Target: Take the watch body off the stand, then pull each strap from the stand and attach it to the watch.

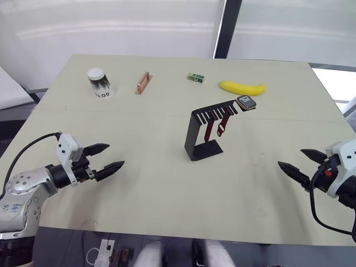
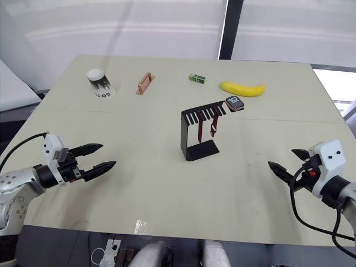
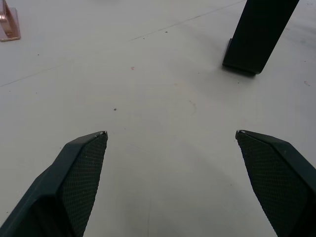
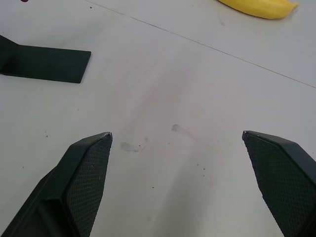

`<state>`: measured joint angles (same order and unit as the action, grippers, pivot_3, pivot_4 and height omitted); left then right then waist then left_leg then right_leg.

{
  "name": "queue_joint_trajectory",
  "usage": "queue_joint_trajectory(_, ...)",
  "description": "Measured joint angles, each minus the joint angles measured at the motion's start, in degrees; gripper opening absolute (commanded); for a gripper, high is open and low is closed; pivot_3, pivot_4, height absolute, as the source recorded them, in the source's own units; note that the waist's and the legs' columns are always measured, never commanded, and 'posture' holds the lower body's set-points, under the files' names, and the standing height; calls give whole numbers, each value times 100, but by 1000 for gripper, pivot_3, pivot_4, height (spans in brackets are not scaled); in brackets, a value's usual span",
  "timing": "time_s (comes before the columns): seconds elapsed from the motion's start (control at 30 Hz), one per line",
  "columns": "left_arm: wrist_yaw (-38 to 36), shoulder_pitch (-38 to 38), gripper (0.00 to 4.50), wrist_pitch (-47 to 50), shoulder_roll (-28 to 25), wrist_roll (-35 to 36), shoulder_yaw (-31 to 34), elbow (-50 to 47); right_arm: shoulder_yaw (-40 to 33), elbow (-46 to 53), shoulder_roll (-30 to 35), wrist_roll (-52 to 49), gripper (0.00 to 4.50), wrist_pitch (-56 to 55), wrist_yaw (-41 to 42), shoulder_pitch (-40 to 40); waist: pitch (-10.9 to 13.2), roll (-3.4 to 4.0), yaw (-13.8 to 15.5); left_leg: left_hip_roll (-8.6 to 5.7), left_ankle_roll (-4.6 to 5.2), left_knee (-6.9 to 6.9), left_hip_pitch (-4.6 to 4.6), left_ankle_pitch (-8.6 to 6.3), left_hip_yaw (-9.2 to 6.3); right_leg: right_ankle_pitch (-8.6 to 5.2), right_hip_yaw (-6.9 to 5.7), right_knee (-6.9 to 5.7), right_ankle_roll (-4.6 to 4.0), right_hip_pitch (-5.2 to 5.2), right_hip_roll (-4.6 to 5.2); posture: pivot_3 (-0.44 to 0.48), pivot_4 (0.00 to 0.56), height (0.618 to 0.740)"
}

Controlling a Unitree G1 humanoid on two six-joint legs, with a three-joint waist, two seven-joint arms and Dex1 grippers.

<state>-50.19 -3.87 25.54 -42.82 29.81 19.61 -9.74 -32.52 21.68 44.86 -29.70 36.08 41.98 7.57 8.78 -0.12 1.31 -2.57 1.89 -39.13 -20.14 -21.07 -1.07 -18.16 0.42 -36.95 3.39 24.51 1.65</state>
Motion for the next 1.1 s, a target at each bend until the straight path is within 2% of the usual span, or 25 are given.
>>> queue_joint_trajectory(0.2,157,-104,4500,-128,198,-148,-207,8,41,60,-128,0,4473,30,-252,-149,0,0,0,1,-2,-1,3,1,3,0,0,-1,0,5,-2,0,150,740)
queue_joint_trajectory(0.33,197,-216,4500,-151,196,-193,-224,151,60,66,-143,0,4473,27,-281,-138,-2,-11,24,20,-3,-1,-1,-4,129,0,95,-57,0,87,-23,0,150,740)
queue_joint_trajectory(0.57,187,-292,4500,-173,196,-187,-225,150,60,80,-161,17,4473,14,-302,-42,-3,-14,-41,17,0,0,-3,-5,124,1,101,-71,2,88,-22,0,150,740)
queue_joint_trajectory(0.7,67,-306,4500,21,112,-47,-225,50,60,454,-101,-32,4473,179,-434,-130,-2,-15,-59,17,1,0,-5,-5,122,1,101,-70,3,88,-22,0,150,740)
queue_joint_trajectory(0.77,-37,-364,4500,264,58,216,-222,-196,57,746,-27,-232,4473,445,-572,-388,-2,-15,-70,17,0,-1,-5,-5,119,1,100,-70,3,87,-22,0,150,740)
queue_joint_trajectory(0.87,-172,-845,4500,790,-112,917,-214,-784,46,1310,43,-874,4473,1191,-1078,-1230,1,-21,-100,16,-2,-2,-8,-4,112,1,95,-70,2,88,-22,0,150,740)
queue_joint_trajectory(1.0,-90,-1667,4500,1255,-180,1584,-208,-1207,88,1757,-39,-1935,4473,2271,-2091,-2427,1,-22,-131,16,-5,-2,-12,-4,97,1,80,-71,3,87,-21,0,150,740)
queue_joint_trajectory(1.1,10,-2166,4500,1442,-189,1753,-297,-1228,272,1757,-290,-2572,4473,2908,-2947,-3192,1,-22,-139,14,-7,-6,-17,-2,94,1,76,-72,2,88,-21,0,150,740)
